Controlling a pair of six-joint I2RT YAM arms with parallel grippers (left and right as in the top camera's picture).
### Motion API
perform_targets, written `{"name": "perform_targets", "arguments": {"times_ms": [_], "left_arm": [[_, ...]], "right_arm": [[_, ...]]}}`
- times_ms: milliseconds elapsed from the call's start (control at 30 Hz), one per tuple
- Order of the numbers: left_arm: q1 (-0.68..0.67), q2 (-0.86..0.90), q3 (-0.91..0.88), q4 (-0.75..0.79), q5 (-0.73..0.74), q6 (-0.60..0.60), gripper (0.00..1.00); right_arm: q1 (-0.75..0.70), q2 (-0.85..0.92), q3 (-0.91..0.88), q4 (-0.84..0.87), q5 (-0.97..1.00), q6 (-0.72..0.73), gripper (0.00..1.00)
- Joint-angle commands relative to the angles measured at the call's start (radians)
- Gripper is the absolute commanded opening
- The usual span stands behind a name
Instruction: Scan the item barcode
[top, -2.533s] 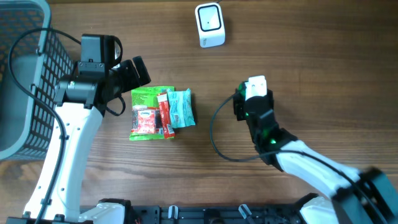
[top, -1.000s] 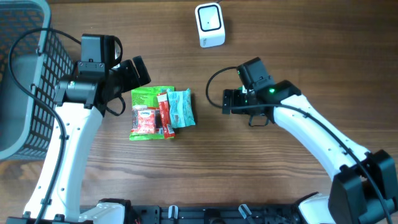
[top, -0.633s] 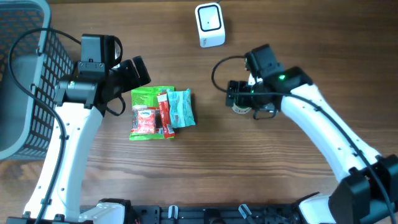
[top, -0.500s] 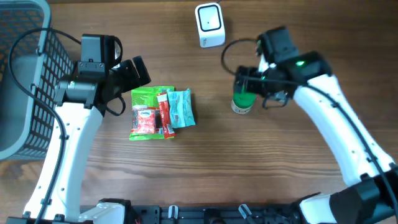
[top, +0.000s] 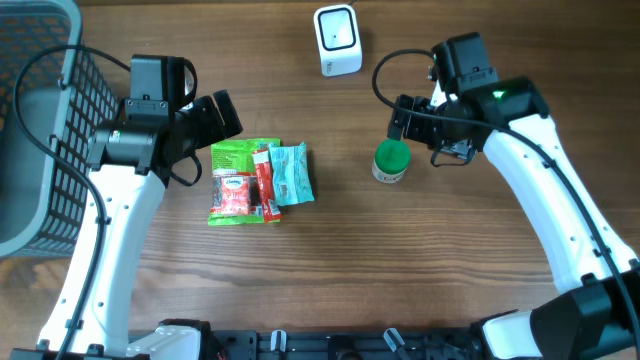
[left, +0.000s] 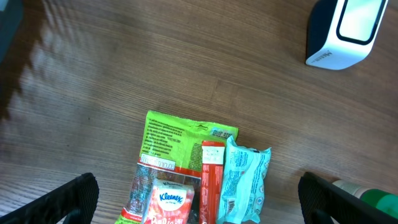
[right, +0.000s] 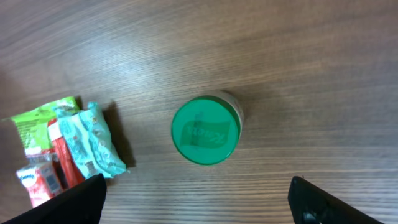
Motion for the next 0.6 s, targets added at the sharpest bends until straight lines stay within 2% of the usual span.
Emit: {"name": "perform_targets", "arguments": {"times_ms": [0, 267, 567], "left_arm": [[0.006, -0.005, 0.008, -0.002, -0.013, 0.013, 1.0], [0.006, -0.005, 0.008, -0.001, -0.013, 0.012, 1.0], [0.006, -0.005, 0.008, -0.001, -0.013, 0.013, 1.0]], "right_arm": [[0.003, 0.026, -0.08, 0.049, -0.008, 0.095, 0.92], [0.022, 0.04, -0.234, 0.189, -0.007, 0.116, 0.89], [0.047, 0.023, -0.246, 0.195, 0.042, 0.099, 0.86]]}}
